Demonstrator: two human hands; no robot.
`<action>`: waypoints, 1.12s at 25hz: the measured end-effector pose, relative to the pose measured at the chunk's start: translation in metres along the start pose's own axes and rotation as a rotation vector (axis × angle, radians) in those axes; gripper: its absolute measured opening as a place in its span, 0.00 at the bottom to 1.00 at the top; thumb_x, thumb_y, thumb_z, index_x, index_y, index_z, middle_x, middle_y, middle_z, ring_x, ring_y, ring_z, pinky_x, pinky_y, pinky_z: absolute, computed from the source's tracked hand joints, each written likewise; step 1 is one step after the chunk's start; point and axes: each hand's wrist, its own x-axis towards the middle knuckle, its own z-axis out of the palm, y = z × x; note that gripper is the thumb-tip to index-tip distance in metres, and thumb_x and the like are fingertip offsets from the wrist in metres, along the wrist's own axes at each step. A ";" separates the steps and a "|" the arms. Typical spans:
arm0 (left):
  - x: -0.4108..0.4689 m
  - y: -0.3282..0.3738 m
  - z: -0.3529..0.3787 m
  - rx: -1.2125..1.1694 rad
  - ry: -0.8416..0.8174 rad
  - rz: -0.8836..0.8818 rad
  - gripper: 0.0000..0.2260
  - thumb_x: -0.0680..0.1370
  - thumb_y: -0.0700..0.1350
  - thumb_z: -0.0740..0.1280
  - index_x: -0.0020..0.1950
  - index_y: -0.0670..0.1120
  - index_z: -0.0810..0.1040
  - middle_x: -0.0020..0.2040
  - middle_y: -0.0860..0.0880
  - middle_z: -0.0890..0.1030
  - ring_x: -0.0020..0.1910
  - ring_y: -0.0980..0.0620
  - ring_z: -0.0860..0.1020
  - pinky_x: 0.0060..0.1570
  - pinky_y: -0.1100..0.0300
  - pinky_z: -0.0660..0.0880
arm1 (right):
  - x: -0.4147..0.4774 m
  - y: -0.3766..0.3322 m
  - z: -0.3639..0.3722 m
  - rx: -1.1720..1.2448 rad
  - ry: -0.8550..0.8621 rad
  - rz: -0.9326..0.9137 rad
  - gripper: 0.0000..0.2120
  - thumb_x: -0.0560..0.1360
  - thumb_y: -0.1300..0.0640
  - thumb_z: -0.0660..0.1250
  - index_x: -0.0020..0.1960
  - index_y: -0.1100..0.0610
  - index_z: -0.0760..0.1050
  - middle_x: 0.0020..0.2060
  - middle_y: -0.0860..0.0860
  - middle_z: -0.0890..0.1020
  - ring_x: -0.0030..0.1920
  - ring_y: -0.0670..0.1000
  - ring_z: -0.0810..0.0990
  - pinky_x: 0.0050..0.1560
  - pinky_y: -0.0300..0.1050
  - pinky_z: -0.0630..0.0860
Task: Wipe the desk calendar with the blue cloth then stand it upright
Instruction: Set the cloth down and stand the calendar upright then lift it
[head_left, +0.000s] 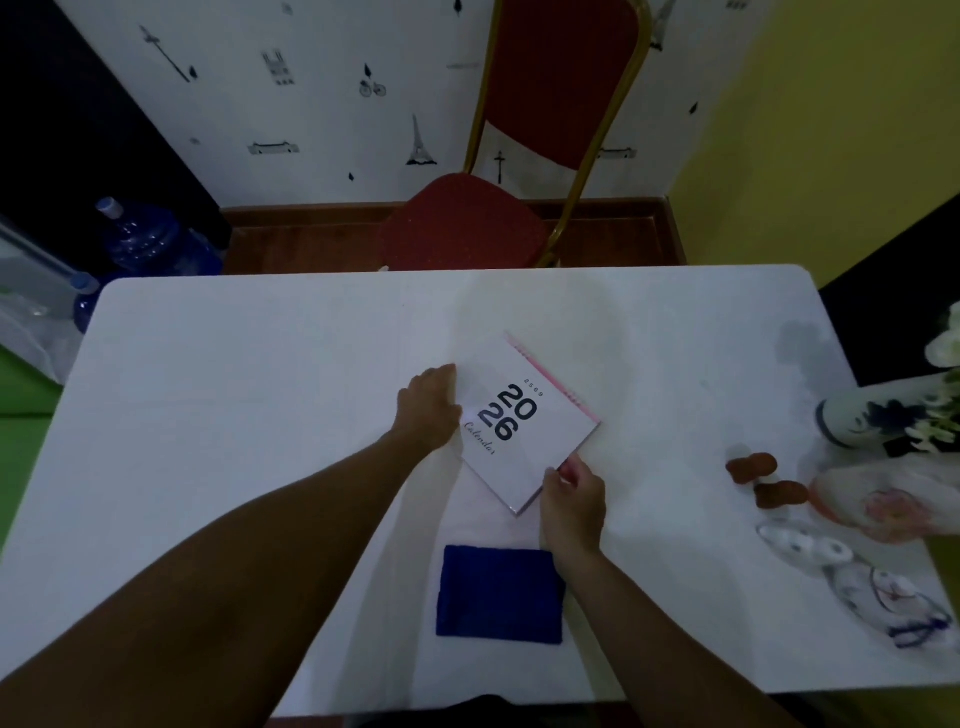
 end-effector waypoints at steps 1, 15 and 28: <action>-0.001 -0.003 -0.003 -0.030 -0.003 -0.022 0.21 0.76 0.40 0.69 0.68 0.44 0.72 0.65 0.42 0.76 0.64 0.41 0.73 0.65 0.46 0.69 | 0.001 0.000 -0.002 0.032 -0.004 0.000 0.07 0.79 0.59 0.66 0.53 0.52 0.81 0.50 0.53 0.84 0.45 0.47 0.83 0.40 0.38 0.77; -0.043 -0.019 -0.044 -0.458 0.087 0.036 0.07 0.83 0.49 0.63 0.52 0.46 0.74 0.49 0.48 0.80 0.45 0.49 0.79 0.38 0.64 0.76 | 0.028 -0.061 -0.040 0.070 -0.148 -0.308 0.28 0.78 0.62 0.70 0.73 0.45 0.66 0.52 0.41 0.81 0.51 0.40 0.82 0.44 0.31 0.79; -0.068 -0.041 0.000 -0.491 0.012 0.165 0.15 0.86 0.49 0.54 0.72 0.54 0.69 0.64 0.56 0.77 0.58 0.54 0.76 0.51 0.70 0.77 | 0.026 -0.032 -0.047 -0.202 -0.164 -0.554 0.27 0.82 0.69 0.61 0.76 0.51 0.60 0.69 0.52 0.77 0.65 0.45 0.74 0.58 0.22 0.69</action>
